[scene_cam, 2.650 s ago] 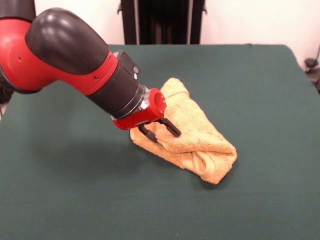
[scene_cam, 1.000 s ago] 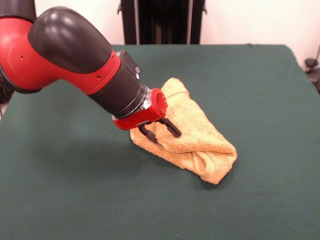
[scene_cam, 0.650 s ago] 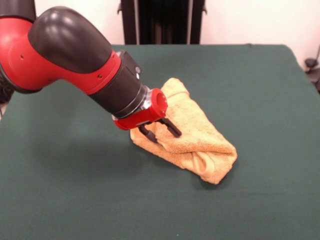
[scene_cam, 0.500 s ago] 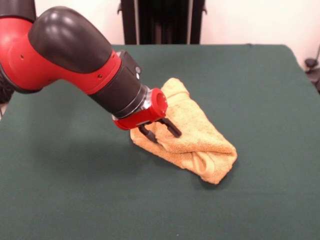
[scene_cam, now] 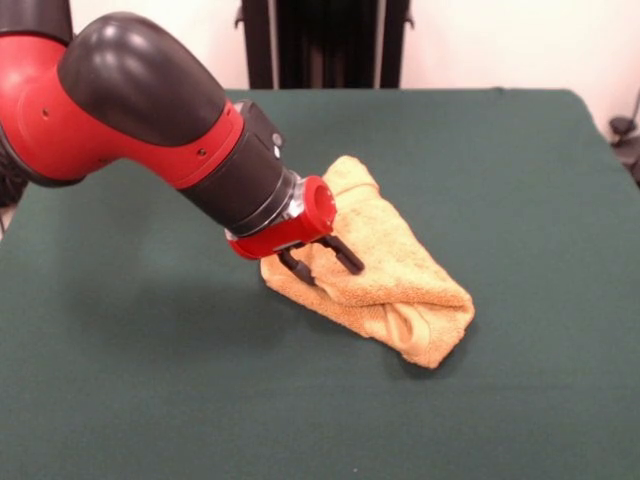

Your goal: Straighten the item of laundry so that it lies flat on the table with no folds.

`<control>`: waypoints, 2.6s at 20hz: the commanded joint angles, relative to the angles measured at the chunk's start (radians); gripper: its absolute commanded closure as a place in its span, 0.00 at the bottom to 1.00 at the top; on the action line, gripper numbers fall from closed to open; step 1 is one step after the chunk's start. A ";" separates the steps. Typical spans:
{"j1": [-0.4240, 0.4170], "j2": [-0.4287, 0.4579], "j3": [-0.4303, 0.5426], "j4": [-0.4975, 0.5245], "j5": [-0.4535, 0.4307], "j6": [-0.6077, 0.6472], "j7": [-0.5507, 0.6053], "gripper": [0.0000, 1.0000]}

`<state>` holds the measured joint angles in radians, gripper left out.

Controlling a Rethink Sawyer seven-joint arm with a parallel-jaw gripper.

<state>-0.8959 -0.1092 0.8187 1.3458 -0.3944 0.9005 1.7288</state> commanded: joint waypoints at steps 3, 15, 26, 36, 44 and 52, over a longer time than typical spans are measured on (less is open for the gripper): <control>0.054 0.025 0.040 0.037 -0.047 0.026 -0.271 0.00; 0.052 0.030 0.042 0.030 -0.046 0.050 -0.286 0.00; 0.044 0.041 0.043 0.037 -0.033 0.006 -0.227 1.00; 0.031 0.059 0.052 0.049 0.008 0.009 -0.171 1.00; 0.021 -0.022 0.109 0.187 0.093 0.006 -0.029 1.00; 0.074 -0.280 0.143 0.412 0.080 -0.221 0.210 1.00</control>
<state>-0.9090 -0.2432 0.8973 1.5537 -0.3462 0.8083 1.7292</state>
